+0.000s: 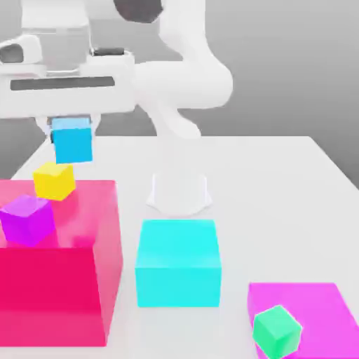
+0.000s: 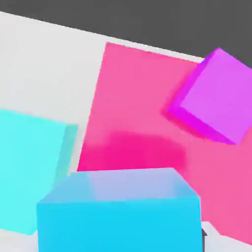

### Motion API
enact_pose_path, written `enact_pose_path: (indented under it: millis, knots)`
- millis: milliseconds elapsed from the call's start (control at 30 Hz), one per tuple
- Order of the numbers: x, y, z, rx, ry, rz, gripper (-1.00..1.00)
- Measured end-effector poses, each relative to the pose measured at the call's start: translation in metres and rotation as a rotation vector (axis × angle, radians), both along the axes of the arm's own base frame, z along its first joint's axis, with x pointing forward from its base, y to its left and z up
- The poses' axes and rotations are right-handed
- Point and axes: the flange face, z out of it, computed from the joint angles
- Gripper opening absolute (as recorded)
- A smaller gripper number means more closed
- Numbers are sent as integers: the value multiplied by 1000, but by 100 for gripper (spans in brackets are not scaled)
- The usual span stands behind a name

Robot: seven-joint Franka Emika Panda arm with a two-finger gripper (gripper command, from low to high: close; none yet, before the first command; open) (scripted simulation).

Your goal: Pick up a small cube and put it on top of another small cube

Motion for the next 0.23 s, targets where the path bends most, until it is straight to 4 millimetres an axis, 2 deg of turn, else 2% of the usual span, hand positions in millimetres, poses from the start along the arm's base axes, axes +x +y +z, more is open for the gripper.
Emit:
enact_pose_path:
  millis: [100, 133, 233]
  knots:
    - [-6, -7, -37, 2, 0, -24, -100]
    - [-6, -7, -45, 2, 0, -26, 100]
    - [-6, -7, -45, 2, 0, -26, 100]
